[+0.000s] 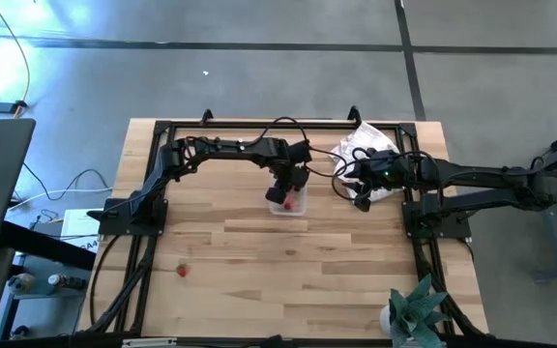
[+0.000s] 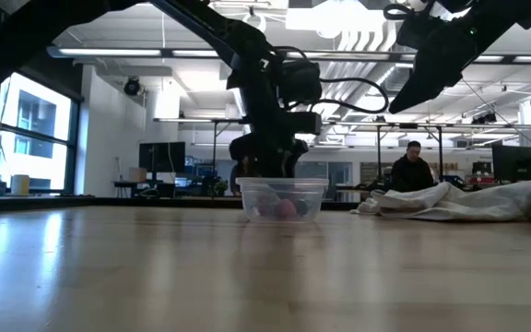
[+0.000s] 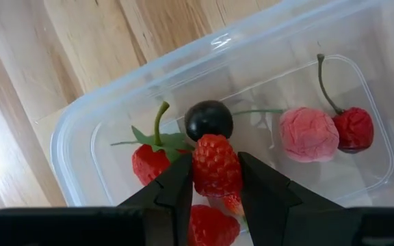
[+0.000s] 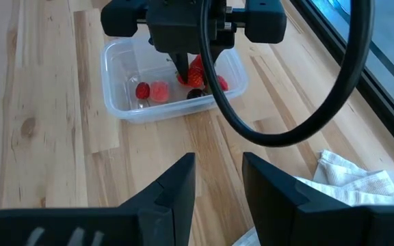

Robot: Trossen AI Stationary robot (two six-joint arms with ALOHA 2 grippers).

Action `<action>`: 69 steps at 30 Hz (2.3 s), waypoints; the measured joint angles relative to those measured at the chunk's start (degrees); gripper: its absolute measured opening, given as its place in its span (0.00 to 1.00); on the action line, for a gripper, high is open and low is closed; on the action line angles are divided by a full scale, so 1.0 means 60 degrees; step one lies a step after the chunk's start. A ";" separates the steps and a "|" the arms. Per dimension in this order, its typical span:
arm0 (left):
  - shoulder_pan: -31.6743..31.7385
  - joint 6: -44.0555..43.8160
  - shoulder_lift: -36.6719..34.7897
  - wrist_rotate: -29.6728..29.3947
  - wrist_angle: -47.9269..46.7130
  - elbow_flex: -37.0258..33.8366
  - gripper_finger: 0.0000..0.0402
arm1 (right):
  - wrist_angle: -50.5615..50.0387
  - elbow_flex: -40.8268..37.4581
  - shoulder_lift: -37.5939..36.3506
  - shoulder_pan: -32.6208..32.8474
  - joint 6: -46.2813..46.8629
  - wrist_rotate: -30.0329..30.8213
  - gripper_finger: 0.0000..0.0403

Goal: Pick and placing Produce into tupperware
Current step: Put the raspberry into the transparent container, then put the strawberry into the transparent container

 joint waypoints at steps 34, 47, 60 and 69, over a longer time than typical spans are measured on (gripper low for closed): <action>0.0008 -0.0279 0.0004 -0.0076 -0.1961 0.1468 0.41 | 0.0000 -0.0003 0.0003 0.0001 0.0003 0.0000 0.28; 0.0008 -0.1387 0.0000 -0.0370 -0.6704 0.4950 0.41 | 0.0002 -0.0003 0.0000 0.0003 0.0000 0.0000 0.28; -0.0449 -0.2352 -0.1104 -0.1050 -0.7629 0.4598 0.41 | 0.0003 0.0000 0.0004 0.0000 0.0001 0.0000 0.28; -0.1251 -0.3380 -0.3232 -0.2791 -0.7618 0.1803 0.41 | 0.0003 -0.0002 0.0000 0.0002 0.0000 -0.0002 0.28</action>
